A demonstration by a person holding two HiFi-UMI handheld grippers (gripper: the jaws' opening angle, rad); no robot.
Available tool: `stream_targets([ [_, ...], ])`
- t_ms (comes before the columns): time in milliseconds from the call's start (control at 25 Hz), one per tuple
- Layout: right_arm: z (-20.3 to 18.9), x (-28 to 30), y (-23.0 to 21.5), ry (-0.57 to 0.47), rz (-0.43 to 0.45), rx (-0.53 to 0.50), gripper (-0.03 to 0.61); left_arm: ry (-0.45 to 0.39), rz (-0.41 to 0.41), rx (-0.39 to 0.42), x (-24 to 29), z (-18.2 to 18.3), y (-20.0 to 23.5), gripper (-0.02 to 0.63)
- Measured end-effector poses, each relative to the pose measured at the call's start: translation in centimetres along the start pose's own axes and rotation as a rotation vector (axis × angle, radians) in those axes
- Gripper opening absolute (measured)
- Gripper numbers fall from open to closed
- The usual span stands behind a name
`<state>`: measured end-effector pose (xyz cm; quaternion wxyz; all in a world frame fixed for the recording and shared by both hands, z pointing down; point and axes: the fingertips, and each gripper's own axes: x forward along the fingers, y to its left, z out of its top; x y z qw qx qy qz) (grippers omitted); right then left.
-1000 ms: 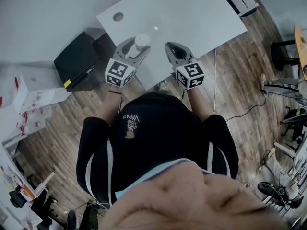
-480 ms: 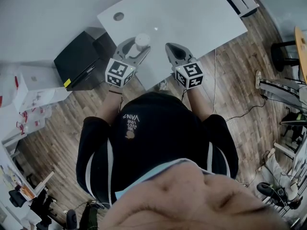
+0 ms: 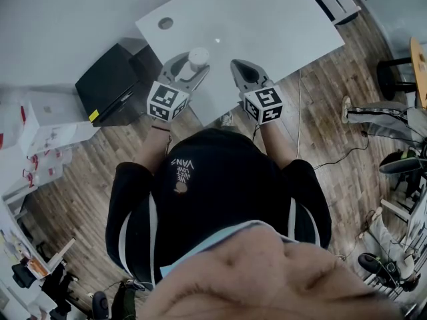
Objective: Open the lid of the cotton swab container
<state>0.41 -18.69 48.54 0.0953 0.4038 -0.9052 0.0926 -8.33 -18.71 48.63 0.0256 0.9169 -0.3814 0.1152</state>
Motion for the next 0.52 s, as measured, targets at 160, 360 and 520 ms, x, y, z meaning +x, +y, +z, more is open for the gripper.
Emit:
stream_targets([
  [160,-0.14,0.01,-0.18,0.001,-0.002,-0.002,0.012,0.002,0.000,-0.001,0.12,-0.16,0.03,0.252],
  [360,0.04,0.09,-0.26,0.001,0.001,-0.001,0.012,0.005,-0.002,0.002,0.24,-0.03,0.13,0.252],
  [520,-0.19,0.05,-0.54,0.003,0.001,0.002,0.012,0.008,-0.003,-0.001,0.55,-0.15,0.00,0.252],
])
